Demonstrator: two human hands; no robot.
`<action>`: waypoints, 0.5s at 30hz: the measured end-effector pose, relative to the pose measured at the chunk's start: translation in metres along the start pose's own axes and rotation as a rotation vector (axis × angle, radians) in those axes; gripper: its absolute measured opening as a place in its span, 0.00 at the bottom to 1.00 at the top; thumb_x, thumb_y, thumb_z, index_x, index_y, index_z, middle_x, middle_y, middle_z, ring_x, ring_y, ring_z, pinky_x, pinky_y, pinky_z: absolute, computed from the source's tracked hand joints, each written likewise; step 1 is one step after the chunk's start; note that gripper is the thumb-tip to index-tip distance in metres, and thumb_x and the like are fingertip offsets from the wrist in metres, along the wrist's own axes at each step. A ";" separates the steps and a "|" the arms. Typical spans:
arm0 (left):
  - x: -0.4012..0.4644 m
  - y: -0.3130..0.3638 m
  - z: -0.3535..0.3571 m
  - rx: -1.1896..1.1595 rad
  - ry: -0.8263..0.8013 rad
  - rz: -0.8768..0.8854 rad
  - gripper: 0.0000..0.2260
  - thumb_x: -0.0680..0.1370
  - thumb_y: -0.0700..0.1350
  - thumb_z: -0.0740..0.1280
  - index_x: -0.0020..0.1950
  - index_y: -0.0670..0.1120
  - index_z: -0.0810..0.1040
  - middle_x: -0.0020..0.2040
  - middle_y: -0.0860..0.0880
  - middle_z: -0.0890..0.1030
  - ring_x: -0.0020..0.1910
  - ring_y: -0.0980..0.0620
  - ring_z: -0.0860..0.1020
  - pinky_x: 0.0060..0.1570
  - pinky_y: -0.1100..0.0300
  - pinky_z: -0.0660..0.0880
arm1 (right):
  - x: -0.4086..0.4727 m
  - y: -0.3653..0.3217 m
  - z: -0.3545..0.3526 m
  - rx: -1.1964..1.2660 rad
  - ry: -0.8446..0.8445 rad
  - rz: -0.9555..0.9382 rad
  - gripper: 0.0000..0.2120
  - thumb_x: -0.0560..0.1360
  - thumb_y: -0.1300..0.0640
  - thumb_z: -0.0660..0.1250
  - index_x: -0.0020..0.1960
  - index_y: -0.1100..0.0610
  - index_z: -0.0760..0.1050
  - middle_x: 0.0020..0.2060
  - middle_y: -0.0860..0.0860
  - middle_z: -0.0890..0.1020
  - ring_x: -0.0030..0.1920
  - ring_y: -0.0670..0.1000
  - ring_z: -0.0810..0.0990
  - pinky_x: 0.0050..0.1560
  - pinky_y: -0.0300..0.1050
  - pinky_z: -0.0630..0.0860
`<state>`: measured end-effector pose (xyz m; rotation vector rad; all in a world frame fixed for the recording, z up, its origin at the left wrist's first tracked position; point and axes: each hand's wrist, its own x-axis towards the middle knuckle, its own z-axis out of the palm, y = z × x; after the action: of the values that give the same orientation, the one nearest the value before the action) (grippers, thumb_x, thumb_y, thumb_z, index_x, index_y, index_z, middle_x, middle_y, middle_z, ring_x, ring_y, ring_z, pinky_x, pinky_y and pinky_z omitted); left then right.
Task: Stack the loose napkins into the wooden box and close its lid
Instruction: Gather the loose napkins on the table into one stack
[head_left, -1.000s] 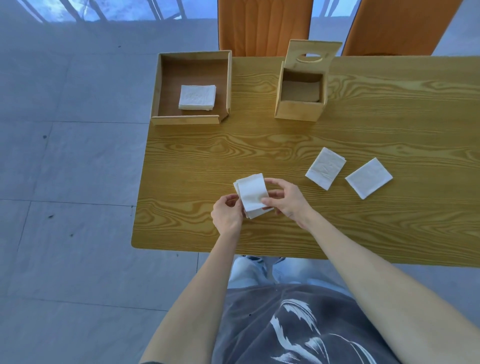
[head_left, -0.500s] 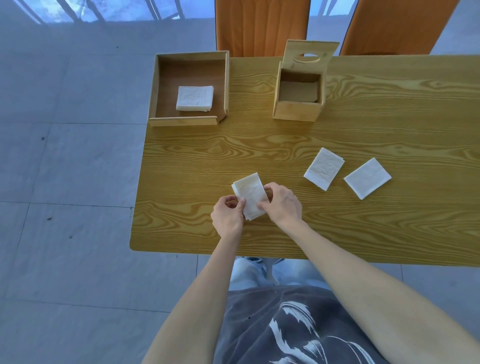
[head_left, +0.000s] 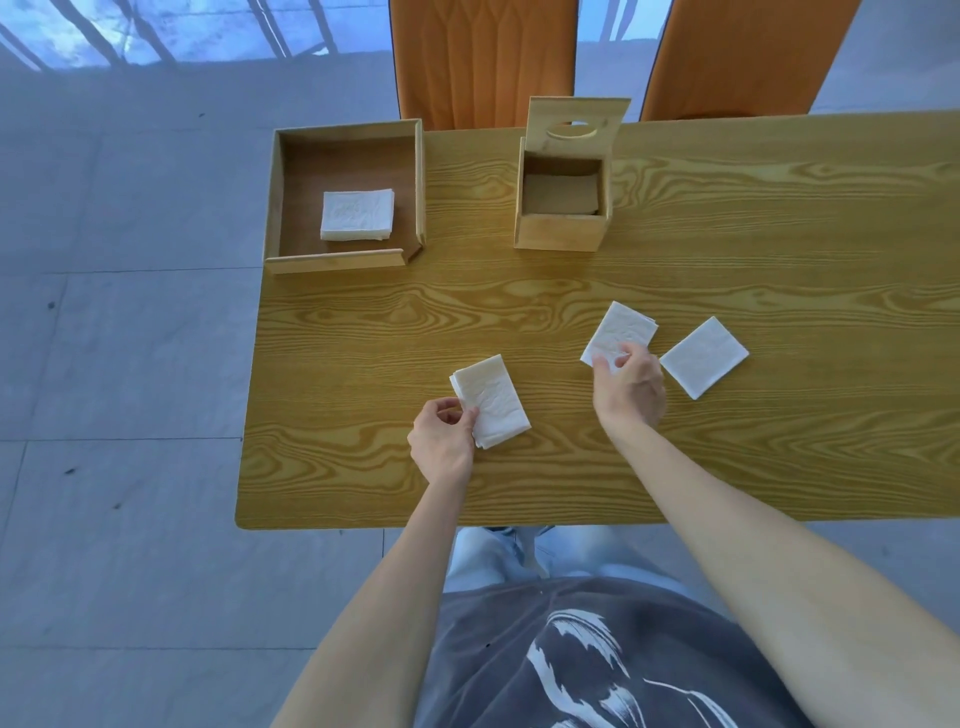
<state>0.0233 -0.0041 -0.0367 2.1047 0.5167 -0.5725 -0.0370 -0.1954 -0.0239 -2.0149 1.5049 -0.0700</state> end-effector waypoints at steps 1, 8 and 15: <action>0.000 0.001 0.001 0.003 -0.001 0.005 0.10 0.74 0.49 0.77 0.52 0.49 0.81 0.44 0.50 0.86 0.44 0.48 0.86 0.51 0.47 0.83 | 0.004 0.002 -0.001 -0.012 0.002 0.026 0.21 0.79 0.48 0.65 0.68 0.56 0.71 0.61 0.54 0.77 0.56 0.57 0.80 0.51 0.50 0.73; -0.001 0.009 0.007 0.023 -0.011 0.015 0.12 0.74 0.49 0.77 0.54 0.47 0.83 0.42 0.53 0.84 0.44 0.49 0.85 0.49 0.51 0.83 | 0.018 0.005 -0.002 -0.079 -0.039 0.154 0.26 0.77 0.43 0.66 0.68 0.58 0.68 0.62 0.56 0.73 0.56 0.60 0.79 0.51 0.52 0.72; -0.002 0.011 0.008 0.022 -0.014 -0.006 0.10 0.74 0.49 0.77 0.53 0.50 0.82 0.44 0.52 0.86 0.43 0.48 0.86 0.50 0.48 0.83 | 0.022 0.001 0.001 -0.016 -0.042 0.292 0.24 0.75 0.46 0.66 0.65 0.60 0.67 0.61 0.57 0.74 0.55 0.62 0.78 0.51 0.55 0.75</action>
<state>0.0262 -0.0167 -0.0326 2.1195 0.5105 -0.5983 -0.0303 -0.2144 -0.0319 -1.7760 1.7597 0.1034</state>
